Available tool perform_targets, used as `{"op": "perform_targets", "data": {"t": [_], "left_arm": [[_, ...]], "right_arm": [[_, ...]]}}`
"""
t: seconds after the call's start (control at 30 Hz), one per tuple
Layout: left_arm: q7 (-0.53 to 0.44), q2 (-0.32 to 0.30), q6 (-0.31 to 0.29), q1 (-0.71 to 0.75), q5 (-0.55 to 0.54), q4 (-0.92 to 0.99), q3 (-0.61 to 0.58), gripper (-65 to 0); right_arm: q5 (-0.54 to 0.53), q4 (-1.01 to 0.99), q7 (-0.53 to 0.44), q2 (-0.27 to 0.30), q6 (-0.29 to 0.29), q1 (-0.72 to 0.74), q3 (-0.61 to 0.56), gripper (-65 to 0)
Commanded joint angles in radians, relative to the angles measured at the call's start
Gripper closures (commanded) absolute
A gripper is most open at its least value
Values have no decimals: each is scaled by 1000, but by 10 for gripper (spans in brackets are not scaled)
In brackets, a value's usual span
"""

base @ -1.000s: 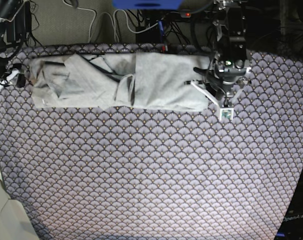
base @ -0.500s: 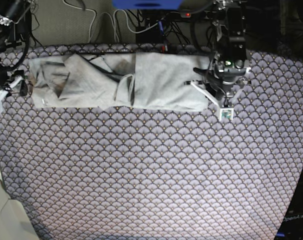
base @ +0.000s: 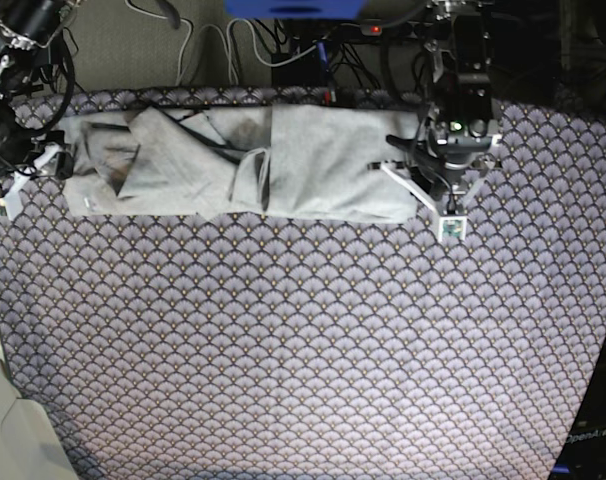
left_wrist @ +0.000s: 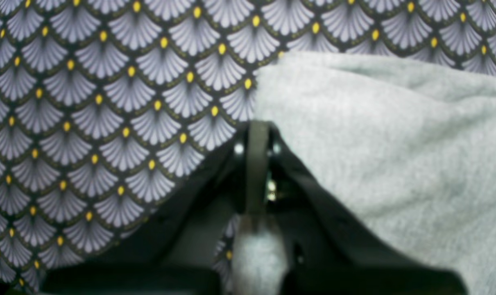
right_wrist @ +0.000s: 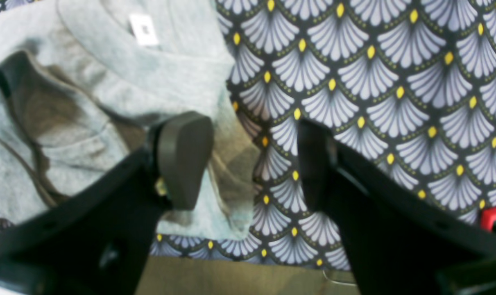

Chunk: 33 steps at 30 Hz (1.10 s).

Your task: Fold the T-shirt properly

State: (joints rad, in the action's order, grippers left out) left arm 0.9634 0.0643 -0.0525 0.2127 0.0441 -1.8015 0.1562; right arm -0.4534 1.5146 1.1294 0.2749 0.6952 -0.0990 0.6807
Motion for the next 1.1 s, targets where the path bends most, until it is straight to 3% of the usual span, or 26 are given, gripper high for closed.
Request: {"op": "perform_targets", "data": {"t": [0.0, 1.07], "left_arm": [[-16, 1, 0, -8, -2, -16, 0, -5], [-16, 1, 0, -8, -2, -17, 0, -5]], "right_arm": [[-15, 11, -12, 19, 3, 8, 6, -378], [-14, 10, -35, 1, 3, 8, -91, -378]]}}
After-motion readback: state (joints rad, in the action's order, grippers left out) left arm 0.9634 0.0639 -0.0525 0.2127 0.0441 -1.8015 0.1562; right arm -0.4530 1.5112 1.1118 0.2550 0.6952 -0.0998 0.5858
